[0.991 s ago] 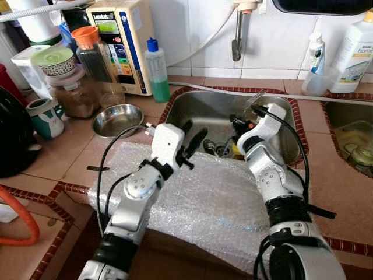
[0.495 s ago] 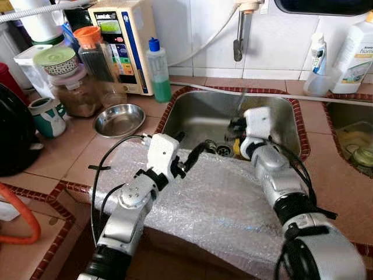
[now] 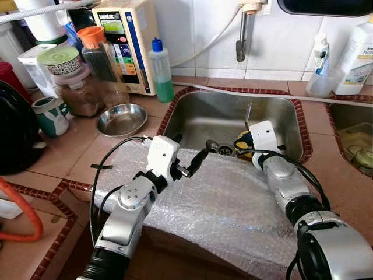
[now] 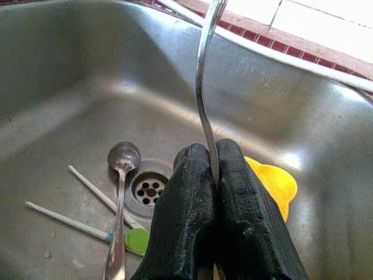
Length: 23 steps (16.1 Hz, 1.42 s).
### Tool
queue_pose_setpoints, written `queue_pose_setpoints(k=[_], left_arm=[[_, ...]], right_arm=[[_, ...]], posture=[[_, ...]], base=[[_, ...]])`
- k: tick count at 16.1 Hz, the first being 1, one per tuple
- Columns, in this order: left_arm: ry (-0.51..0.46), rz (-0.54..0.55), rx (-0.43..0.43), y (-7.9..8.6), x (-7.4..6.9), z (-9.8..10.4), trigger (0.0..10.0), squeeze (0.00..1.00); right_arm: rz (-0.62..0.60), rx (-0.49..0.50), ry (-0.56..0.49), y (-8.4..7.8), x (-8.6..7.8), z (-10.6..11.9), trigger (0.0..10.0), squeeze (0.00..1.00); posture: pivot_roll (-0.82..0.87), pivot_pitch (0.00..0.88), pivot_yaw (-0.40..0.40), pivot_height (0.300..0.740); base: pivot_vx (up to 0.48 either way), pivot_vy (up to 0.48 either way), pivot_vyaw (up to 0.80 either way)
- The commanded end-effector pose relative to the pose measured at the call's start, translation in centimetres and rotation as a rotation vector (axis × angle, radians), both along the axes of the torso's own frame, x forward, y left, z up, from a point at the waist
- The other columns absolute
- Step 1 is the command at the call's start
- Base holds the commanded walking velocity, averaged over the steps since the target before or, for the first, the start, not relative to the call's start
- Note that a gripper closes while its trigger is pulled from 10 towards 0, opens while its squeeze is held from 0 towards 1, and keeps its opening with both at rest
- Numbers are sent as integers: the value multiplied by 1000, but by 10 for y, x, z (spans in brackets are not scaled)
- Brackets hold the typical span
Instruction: Kitchen organization
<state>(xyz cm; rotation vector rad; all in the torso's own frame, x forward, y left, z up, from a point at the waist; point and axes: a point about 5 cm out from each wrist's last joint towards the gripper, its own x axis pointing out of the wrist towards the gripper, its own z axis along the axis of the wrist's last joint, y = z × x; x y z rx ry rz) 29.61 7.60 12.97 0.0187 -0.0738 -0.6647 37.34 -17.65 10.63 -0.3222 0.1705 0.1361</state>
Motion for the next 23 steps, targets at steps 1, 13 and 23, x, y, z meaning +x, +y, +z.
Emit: queue_pose_setpoints(k=[1, 13, 23], left_arm=[[-15, -1, 21, 1, 0, 4, 10000, 1000], [-27, 30, 67, 1, 7, 4, 10000, 0], [1, 427, 76, 61, 50, 16, 10000, 0]], right_arm=[[-28, 0, 41, -5, -3, -8, 10000, 510], [26, 89, 84, 9, -4, -14, 10000, 1000], [158, 442, -206, 45, -1, 28, 10000, 1000]], posture=[[84, 0, 140, 740], [68, 0, 147, 740], [50, 0, 140, 740]], base=[[0, 0, 0], [0, 0, 0], [0, 0, 0]])
